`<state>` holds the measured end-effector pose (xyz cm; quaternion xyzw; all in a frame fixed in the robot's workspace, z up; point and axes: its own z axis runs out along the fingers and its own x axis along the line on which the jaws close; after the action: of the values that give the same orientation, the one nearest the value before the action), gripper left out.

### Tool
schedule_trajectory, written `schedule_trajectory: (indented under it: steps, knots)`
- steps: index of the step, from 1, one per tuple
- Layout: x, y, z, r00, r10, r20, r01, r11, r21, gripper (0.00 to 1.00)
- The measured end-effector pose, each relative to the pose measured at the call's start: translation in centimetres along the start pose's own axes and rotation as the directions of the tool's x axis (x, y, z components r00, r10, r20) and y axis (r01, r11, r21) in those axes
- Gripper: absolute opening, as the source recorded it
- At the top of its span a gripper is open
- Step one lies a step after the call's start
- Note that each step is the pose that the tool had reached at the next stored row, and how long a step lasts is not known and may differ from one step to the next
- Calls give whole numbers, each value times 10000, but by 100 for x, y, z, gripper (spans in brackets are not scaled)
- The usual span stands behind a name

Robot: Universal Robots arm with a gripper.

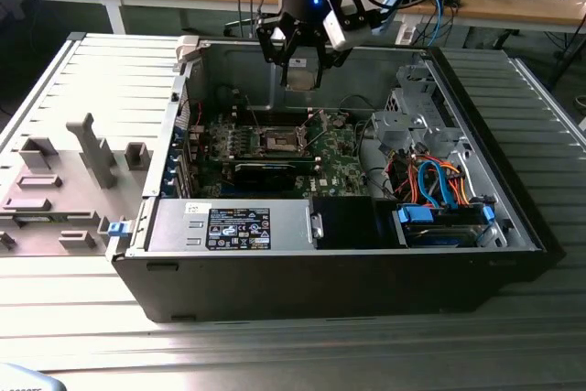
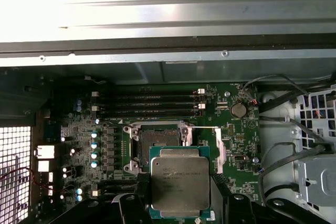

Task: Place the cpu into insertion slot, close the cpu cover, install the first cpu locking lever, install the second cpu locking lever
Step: 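Place the cpu into insertion slot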

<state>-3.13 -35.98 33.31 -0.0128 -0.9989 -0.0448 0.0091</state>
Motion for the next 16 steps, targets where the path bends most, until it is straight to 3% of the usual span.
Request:
schedule_trajectory:
  steps: [9,16]
  knots:
    - [0,0,6,10000,19,2,-19,10000,0,55]
    - [0,0,8,9989,460,41,-460,9989,-10,55]
